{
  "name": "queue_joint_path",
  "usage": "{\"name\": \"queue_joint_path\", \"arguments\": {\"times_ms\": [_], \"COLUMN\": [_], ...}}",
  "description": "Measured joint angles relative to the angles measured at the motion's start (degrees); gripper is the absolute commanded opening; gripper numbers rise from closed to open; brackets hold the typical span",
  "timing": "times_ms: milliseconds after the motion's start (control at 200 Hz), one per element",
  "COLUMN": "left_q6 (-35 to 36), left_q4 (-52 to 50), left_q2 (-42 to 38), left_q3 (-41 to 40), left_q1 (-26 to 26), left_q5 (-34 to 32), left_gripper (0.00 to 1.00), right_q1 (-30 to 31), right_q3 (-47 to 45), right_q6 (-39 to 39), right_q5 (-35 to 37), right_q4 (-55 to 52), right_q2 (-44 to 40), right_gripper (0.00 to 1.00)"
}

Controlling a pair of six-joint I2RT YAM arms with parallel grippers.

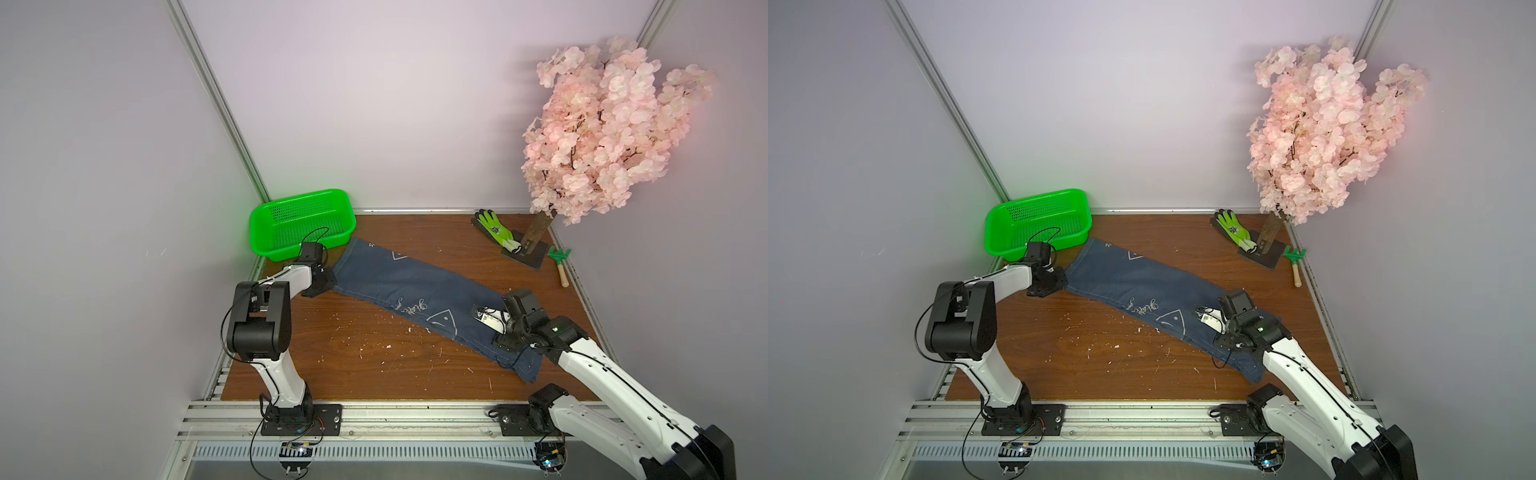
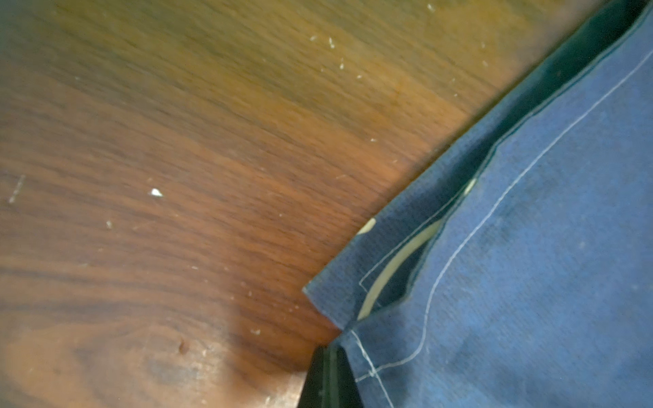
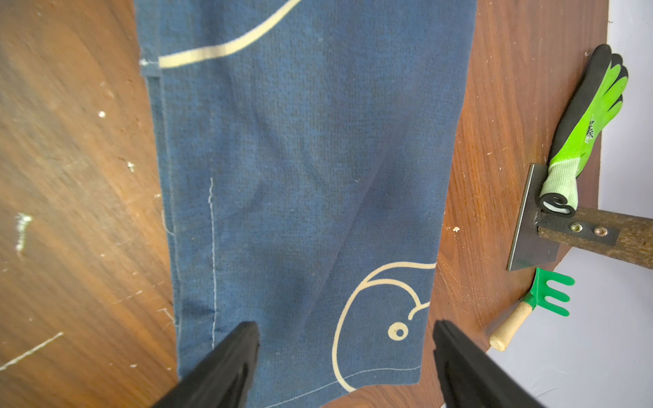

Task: Roll up the pillowcase
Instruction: Adjust the pillowcase at the center of the board.

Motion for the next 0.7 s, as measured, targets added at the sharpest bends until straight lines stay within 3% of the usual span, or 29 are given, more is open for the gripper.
{"name": "queue_joint_path", "arguments": {"times_ms": [696], "left_q6": [8.9], "left_q4": [-2.3], "left_q2": [-0.9], "left_q3": [11.2], "left_q1": [-0.2], "left_q5": [-2.2], "left_gripper": [0.0], "right_q1": [0.0], "right_q3": [-1.0], "right_q6": [-0.3], "right_q5": [0.2], "right_q4": [1.6], "right_q2": [-0.5], "right_gripper": [0.84]}}
